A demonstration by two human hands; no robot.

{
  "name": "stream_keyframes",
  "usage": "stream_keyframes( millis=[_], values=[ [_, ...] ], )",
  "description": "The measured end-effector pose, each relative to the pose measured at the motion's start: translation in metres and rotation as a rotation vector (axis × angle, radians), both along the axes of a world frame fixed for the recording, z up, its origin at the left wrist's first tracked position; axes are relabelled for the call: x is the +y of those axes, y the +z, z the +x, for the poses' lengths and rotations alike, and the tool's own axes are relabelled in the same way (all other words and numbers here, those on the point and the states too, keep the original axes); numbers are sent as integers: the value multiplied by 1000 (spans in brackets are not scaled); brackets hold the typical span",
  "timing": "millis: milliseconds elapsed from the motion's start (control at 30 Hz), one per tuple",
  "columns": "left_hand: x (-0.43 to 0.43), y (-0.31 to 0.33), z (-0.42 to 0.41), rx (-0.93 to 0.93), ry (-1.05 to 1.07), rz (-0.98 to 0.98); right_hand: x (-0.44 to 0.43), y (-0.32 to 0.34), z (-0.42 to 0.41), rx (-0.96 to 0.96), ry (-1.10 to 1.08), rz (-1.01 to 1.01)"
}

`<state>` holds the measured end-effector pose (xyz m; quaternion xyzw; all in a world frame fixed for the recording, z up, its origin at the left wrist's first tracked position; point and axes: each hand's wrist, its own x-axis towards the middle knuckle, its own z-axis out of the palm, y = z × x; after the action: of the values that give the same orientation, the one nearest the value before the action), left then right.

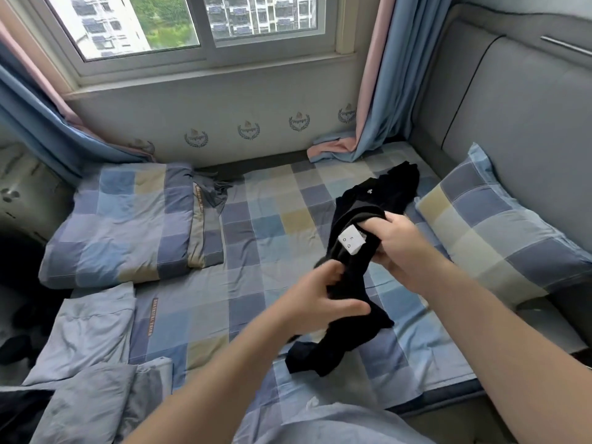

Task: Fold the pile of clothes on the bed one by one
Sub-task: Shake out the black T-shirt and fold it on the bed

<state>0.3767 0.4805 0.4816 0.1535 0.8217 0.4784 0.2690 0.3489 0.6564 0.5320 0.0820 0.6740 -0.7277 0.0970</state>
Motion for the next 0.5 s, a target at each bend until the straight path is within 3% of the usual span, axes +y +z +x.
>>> stream_keyframes(
  millis=[167, 300, 433, 500],
  values=[
    [1, -14, -9, 112, 280, 82, 17, 8, -4, -36, -128, -147],
    [-29, 22, -24, 114, 420, 235, 40, -1, -3, -139, -127, -164],
    [-38, 59, -34, -95, 502, 414, 50, -15, -5, -248, -248, -362],
    [-38, 71, -35, -213, 570, 474, 55, -21, -5, -185, -353, -449]
  ],
)
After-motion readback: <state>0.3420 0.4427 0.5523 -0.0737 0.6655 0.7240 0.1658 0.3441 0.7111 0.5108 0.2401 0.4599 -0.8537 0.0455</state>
